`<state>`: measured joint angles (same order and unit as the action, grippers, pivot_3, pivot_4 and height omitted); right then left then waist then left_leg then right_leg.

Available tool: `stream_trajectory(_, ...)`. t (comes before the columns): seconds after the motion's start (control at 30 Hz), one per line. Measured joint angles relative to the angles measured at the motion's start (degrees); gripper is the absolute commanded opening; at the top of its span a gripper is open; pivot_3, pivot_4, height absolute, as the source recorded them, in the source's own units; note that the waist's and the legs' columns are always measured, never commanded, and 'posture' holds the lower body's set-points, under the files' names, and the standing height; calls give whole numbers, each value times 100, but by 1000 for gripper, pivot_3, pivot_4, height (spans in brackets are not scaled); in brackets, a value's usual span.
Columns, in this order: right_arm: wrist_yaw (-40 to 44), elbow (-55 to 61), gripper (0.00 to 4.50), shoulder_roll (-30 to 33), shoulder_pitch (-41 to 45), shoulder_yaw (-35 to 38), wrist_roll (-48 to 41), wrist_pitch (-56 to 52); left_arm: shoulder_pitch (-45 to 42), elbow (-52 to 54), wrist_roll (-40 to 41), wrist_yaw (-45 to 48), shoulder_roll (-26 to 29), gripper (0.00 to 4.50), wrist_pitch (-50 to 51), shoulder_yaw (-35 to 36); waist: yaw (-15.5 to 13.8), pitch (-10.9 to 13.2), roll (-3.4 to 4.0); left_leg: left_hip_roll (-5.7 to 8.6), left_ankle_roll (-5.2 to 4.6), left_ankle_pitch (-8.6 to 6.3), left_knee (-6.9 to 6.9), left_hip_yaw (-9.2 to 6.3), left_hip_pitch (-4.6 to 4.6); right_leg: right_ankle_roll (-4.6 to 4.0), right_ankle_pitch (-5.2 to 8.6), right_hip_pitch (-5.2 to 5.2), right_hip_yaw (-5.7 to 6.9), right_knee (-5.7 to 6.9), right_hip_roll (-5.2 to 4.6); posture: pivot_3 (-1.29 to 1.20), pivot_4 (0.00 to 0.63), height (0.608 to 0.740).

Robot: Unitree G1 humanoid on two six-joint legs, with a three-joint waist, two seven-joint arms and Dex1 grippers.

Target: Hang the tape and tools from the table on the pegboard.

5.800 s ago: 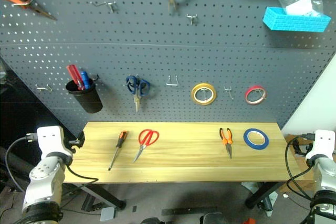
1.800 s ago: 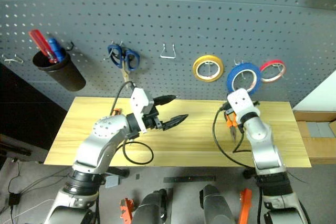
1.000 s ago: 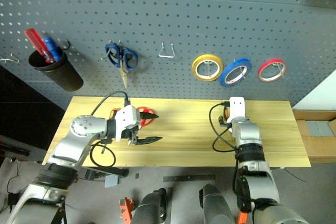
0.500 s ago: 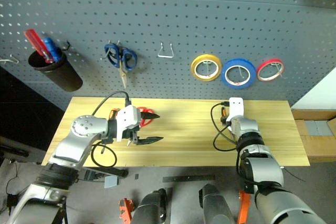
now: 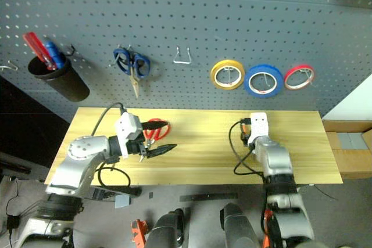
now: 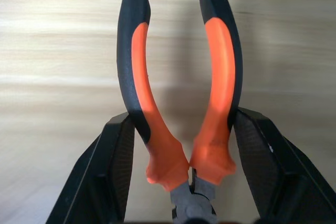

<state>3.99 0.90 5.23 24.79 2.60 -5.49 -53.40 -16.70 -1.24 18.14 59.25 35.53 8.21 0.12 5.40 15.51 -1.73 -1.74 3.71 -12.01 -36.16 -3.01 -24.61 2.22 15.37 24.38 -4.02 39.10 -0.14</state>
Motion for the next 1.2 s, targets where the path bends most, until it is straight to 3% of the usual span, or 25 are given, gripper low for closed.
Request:
stream_trajectory(0.17,-40,2709,2374,-528,-860,-678,-333,-763,364,391,454,-158,-1,4151,212,464,-5,0,0,2,1,2,-16,-8,2,2,1,-7,4,2,2,-103,241,740)
stream_trajectory(0.27,-71,3532,2367,-657,-609,-933,-435,-888,409,511,739,-370,-65,4151,413,741,-16,0,0,2,0,2,-45,-9,1,15,5,-19,6,1,4,-102,240,740)
stream_trajectory(0.37,-155,3651,2366,-786,212,-870,-472,-841,362,555,973,-580,-137,4151,525,975,-23,0,0,2,0,2,-63,-10,2,24,3,-26,6,2,5,-97,234,740)
stream_trajectory(0.6,-165,2284,2359,-1024,2378,-197,-513,47,314,634,1146,-815,-131,4151,647,1346,-35,-1,-1,2,-2,0,-59,-13,0,2,-11,-24,13,5,5,-65,220,740)
stream_trajectory(1.2,-349,-1282,2358,-1385,3937,-268,-200,3454,-213,1223,1775,-1367,-33,4151,1285,1767,-90,-1,-2,5,-2,0,-49,-14,-20,-2,-13,-3,22,2,-2,6,209,740)
